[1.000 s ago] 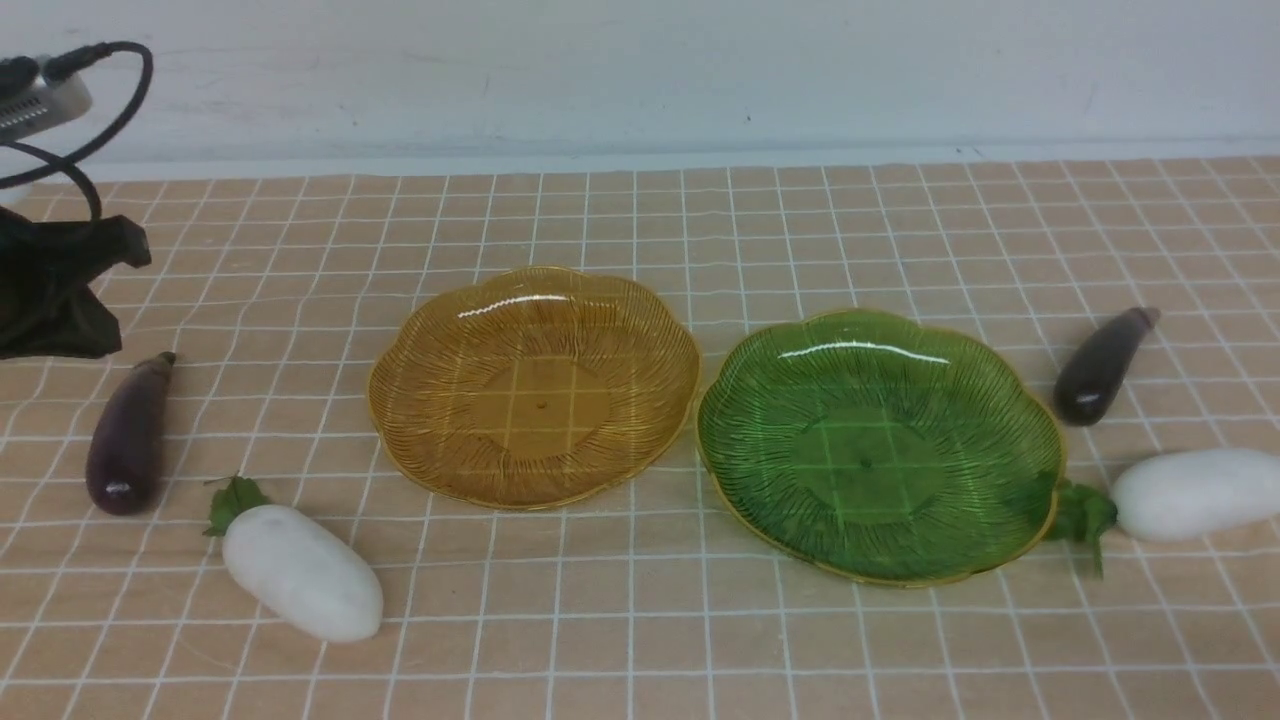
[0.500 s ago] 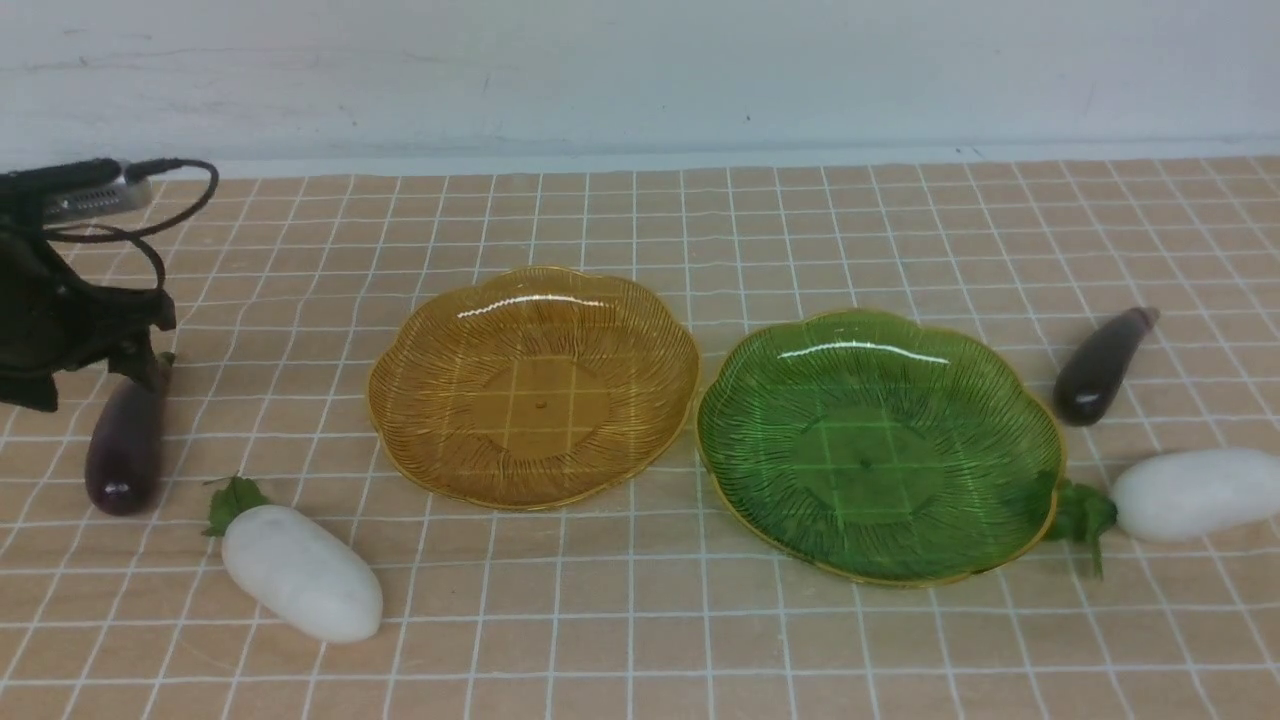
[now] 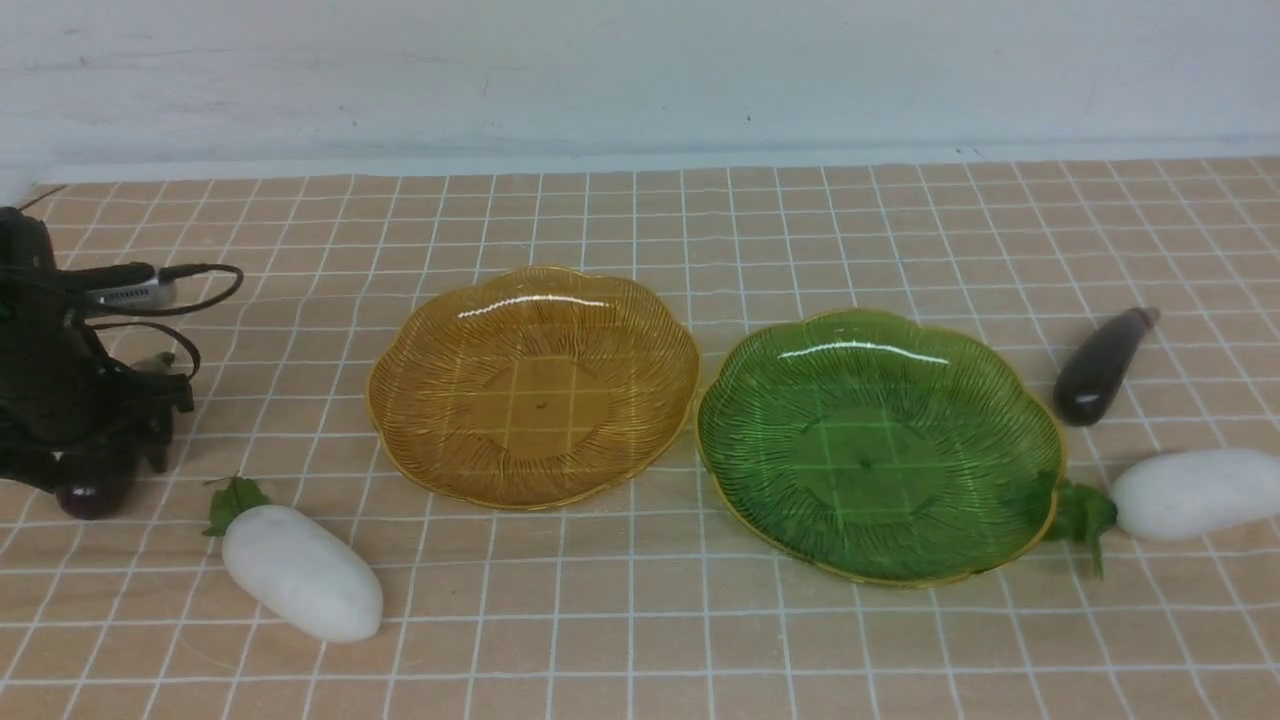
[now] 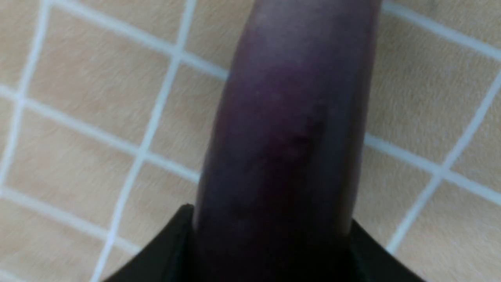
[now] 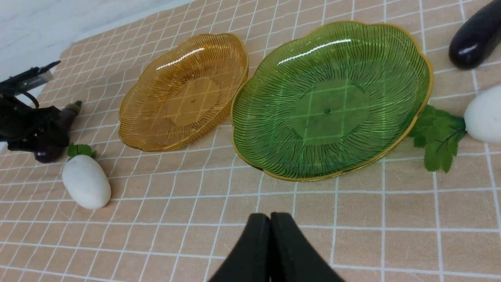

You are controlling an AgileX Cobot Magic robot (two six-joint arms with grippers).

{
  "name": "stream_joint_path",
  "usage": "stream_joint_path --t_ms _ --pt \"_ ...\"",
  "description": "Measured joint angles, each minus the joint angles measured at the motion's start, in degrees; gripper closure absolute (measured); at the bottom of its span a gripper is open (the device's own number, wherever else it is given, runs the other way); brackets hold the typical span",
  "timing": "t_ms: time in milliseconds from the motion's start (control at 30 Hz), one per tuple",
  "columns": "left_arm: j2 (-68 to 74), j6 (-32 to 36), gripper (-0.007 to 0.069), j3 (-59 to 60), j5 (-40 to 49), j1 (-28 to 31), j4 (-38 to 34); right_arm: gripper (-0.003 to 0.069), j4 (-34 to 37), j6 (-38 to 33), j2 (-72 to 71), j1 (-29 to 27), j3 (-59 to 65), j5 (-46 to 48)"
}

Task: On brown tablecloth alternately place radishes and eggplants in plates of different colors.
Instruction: 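Pick up the eggplant and place it in the yellow plate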

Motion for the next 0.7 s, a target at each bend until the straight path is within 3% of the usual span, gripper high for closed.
stream_joint_path --t_ms 167,333,533,700 --pt "-1.25 1.83 0.0314 -4.33 4.95 -0.46 -3.29 0.0674 0.00 0.00 0.00 0.00 0.00 0.44" --pt "-4.83 7.49 0.0322 -9.80 8.57 -3.30 -12.37 0.0674 0.00 -0.05 0.00 0.00 0.00 0.38" --pt "-7.34 16.35 0.0324 -12.35 10.79 -10.20 -25.27 0.0674 0.00 -0.05 0.00 0.00 0.00 0.16" --pt "-6.38 21.84 0.0324 -12.41 10.85 -17.13 -28.72 0.0674 -1.11 0.02 0.00 0.00 0.00 -0.23"
